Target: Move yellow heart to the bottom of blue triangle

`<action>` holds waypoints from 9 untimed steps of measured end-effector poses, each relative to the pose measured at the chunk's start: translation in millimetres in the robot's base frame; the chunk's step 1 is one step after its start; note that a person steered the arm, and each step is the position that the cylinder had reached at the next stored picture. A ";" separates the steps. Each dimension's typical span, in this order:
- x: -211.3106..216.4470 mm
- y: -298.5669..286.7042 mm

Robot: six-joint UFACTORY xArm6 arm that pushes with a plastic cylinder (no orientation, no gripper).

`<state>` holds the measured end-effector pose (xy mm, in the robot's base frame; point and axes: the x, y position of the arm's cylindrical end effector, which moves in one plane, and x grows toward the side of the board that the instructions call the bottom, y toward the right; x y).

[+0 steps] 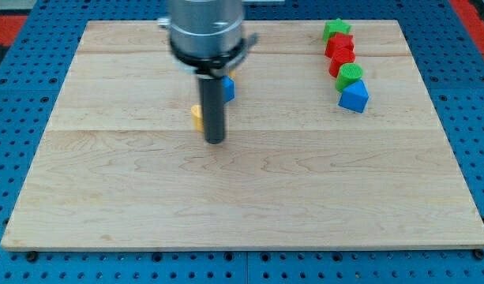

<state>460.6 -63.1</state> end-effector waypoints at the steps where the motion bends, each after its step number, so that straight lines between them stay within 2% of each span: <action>1: -6.3 -50.8; 4: -44.9 35.8; 7: -83.0 42.3; 9: -78.5 73.2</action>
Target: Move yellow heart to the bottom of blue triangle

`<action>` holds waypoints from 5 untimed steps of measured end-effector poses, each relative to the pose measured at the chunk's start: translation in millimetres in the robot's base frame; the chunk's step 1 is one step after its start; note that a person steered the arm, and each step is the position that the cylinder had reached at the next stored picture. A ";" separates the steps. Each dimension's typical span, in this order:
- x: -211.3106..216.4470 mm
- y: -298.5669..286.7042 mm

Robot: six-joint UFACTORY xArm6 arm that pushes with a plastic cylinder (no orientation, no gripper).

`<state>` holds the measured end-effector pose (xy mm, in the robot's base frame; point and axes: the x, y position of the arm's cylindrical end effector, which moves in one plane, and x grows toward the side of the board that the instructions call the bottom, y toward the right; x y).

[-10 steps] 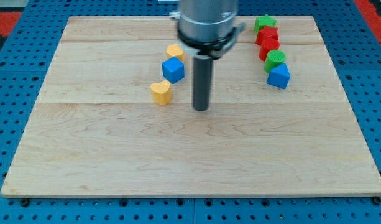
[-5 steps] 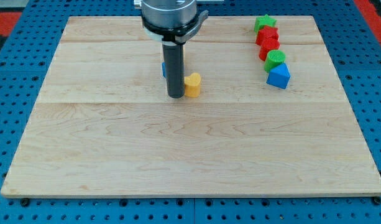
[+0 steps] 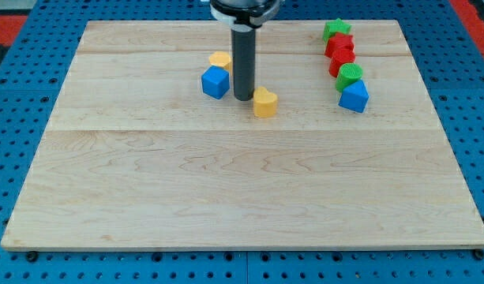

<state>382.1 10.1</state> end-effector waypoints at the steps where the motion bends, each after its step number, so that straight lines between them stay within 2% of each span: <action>1: 21.0 25.7; 2: 44.1 54.1; 3: 72.4 54.5; 5: 73.4 72.6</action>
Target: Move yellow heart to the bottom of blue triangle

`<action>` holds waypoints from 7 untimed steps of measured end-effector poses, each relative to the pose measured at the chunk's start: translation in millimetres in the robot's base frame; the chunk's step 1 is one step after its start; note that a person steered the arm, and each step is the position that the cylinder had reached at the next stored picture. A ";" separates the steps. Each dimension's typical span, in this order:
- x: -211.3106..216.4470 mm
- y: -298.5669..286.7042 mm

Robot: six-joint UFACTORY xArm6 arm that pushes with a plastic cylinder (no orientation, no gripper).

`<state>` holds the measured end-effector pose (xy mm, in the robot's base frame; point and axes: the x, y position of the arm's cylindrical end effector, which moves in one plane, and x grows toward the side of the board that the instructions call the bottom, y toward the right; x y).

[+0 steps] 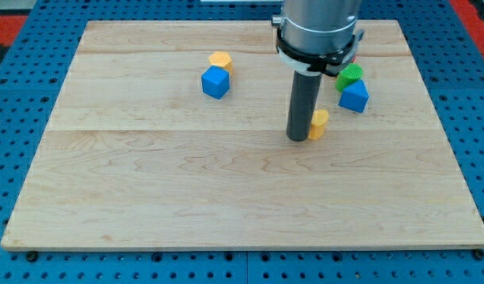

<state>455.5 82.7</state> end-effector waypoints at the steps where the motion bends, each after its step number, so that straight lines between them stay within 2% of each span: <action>1: -1.0 17.0; 3: -1.0 25.1; 4: -15.0 -13.5; 5: -29.6 -22.3; 7: -29.6 -0.6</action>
<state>425.9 82.0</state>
